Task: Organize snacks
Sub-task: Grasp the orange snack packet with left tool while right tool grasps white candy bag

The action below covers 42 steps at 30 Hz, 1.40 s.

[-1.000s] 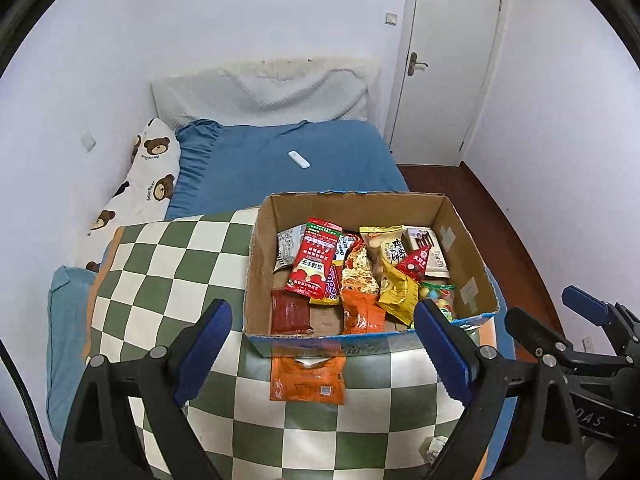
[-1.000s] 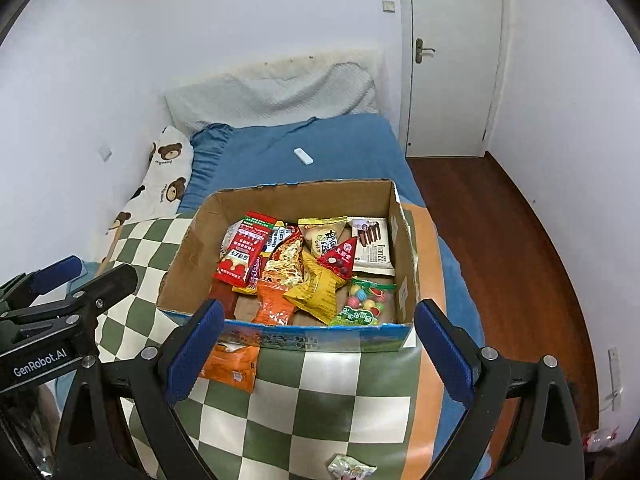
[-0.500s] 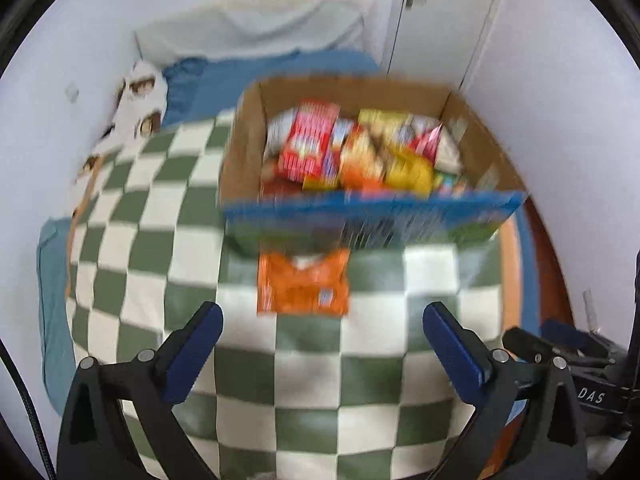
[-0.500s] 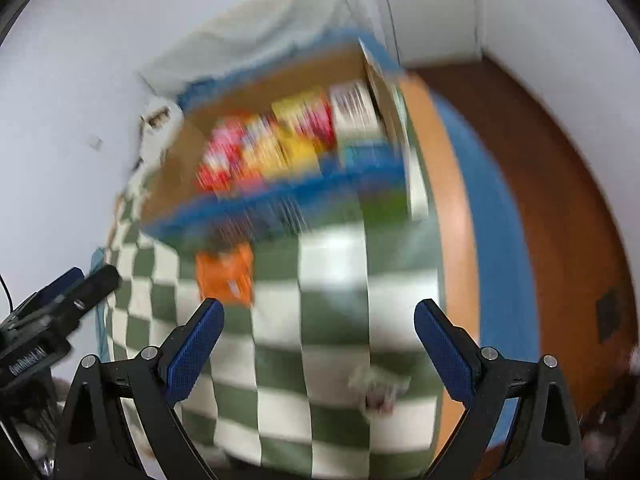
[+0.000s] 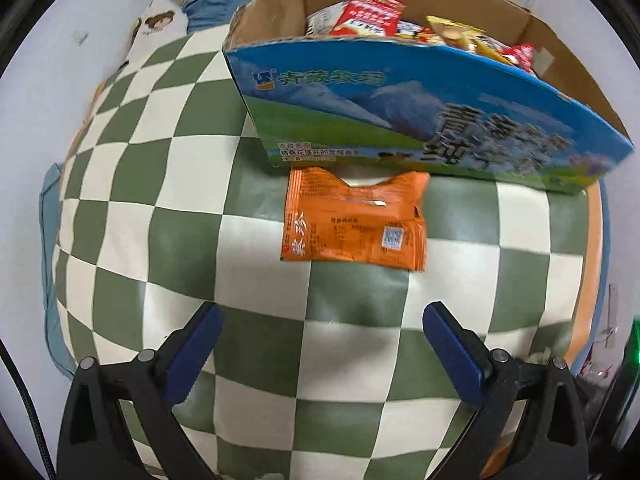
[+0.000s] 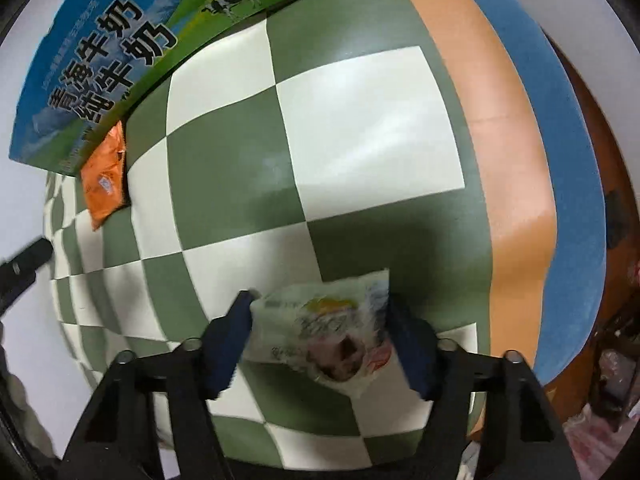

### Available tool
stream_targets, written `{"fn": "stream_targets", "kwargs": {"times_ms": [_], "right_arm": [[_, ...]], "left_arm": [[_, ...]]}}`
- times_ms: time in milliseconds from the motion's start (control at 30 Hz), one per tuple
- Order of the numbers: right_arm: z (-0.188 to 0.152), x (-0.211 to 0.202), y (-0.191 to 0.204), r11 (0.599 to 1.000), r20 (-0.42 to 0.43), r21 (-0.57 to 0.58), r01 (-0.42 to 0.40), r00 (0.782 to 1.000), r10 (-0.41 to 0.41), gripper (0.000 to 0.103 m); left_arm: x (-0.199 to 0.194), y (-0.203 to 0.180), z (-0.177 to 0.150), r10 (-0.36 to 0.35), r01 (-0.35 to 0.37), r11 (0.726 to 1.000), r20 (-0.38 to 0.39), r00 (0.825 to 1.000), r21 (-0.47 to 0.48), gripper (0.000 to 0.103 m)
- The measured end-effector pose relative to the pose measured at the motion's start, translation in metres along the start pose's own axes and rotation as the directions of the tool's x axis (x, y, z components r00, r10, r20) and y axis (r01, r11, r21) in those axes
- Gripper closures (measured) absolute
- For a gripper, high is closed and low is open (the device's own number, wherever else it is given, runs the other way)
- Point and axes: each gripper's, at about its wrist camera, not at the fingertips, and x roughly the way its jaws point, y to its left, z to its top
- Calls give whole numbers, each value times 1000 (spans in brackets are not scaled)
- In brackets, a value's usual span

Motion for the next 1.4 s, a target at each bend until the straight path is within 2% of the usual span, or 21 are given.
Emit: {"fn": "stream_targets", "kwargs": {"times_ms": [200, 367, 433, 467, 500, 533, 733, 933, 1000, 1067, 1100, 1133, 1200, 1267, 1333, 1400], "right_arm": [[-1, -5, 9, 999, 41, -43, 10, 999, -8, 39], [3, -8, 12, 999, 49, -52, 10, 999, -7, 39], [11, -9, 19, 998, 51, -56, 6, 999, -4, 39], [12, -10, 20, 998, 52, -58, 5, 999, -2, 39], [13, -11, 21, 998, 53, -60, 4, 999, -1, 39], [15, -12, 23, 998, 53, -65, 6, 999, -3, 39], [20, -20, 22, 997, 38, -77, -9, 999, 12, 39], [21, -23, 22, 994, 19, -101, -28, 999, 31, 39], [21, -22, 26, 993, 9, -112, -32, 999, 34, 39], [20, -19, 32, 992, 1, -121, -38, 999, 38, 39], [21, -19, 33, 992, -3, -122, -41, 999, 41, 39], [22, -19, 34, 991, -5, -124, -46, 999, 46, 39], [19, -15, 37, 991, -4, -126, -53, 999, 53, 39], [20, -13, 39, 990, -2, -124, -61, 998, 61, 39], [22, -13, 40, 991, -2, -119, -65, 998, 65, 39], [23, -11, 42, 991, -3, -117, -72, 997, 72, 39]], "left_arm": [[27, 3, 28, -40, 37, 996, -42, 998, -83, 1], [64, -10, 48, -53, 45, 996, -102, 993, -74, 1], [69, -10, 51, -58, 53, 996, -72, 996, -75, 1], [69, -10, 52, -63, 59, 996, -54, 997, -70, 3], [70, -10, 52, -68, 65, 996, -43, 997, -65, 13], [70, -9, 50, -71, 69, 996, -40, 997, -60, 15], [62, -12, 15, -31, 33, 996, -26, 999, 83, 30], [58, 10, -38, -54, 65, 991, -92, 994, 121, 30], [57, 23, -47, -52, 63, 994, -131, 990, 87, 30], [46, 47, -50, -119, 114, 993, -152, 981, -43, 30], [38, 59, -51, -167, 150, 981, -143, 976, -123, 30], [30, 75, -51, -215, 182, 958, -132, 968, -222, 30], [22, 100, -56, -294, 234, 897, -110, 950, -376, 29], [35, 119, -64, -398, 265, 800, -145, 906, -539, 28], [61, 127, -71, -508, 293, 696, -160, 846, -656, 28], [83, 129, -74, -546, 285, 644, -165, 822, -710, 28]]}}
